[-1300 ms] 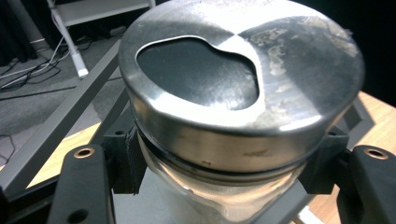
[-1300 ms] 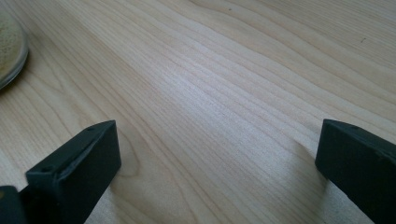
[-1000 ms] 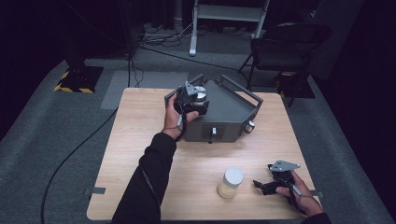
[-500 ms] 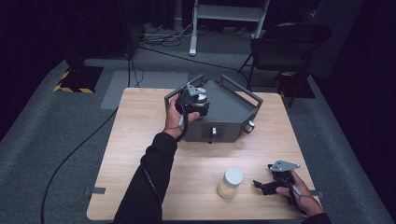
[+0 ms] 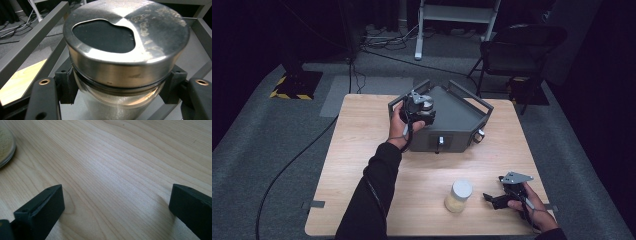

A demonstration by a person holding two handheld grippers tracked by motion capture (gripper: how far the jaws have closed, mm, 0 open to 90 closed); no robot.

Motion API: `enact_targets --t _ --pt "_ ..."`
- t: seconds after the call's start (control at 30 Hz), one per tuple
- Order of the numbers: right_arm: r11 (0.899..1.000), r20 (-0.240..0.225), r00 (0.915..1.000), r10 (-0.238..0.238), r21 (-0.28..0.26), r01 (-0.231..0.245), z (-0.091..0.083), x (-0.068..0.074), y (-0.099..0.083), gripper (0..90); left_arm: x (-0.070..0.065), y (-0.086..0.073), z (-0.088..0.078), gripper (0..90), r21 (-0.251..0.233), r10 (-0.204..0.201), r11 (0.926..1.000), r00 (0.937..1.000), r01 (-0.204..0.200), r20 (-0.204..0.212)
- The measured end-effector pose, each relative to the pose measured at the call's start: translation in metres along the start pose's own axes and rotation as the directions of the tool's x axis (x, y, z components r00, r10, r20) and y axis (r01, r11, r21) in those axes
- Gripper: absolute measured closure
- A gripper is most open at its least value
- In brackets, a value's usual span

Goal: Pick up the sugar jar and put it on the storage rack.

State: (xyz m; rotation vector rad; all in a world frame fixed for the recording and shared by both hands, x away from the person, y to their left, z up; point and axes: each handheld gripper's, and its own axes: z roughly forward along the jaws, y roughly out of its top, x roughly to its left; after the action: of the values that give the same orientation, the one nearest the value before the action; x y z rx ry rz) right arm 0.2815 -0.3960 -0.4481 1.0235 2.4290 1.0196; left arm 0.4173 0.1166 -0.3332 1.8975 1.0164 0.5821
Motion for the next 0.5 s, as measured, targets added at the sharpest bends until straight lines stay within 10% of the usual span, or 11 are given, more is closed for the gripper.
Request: enact_targets --t 0.5 --pt "1.000 0.000 1.0000 0.000 0.000 0.000 0.0000 0.0000 0.0000 0.0 -0.0089 -0.0078 -0.0062 5.5 -0.033 0.012 0.9994 0.9993 -0.013 -0.035"
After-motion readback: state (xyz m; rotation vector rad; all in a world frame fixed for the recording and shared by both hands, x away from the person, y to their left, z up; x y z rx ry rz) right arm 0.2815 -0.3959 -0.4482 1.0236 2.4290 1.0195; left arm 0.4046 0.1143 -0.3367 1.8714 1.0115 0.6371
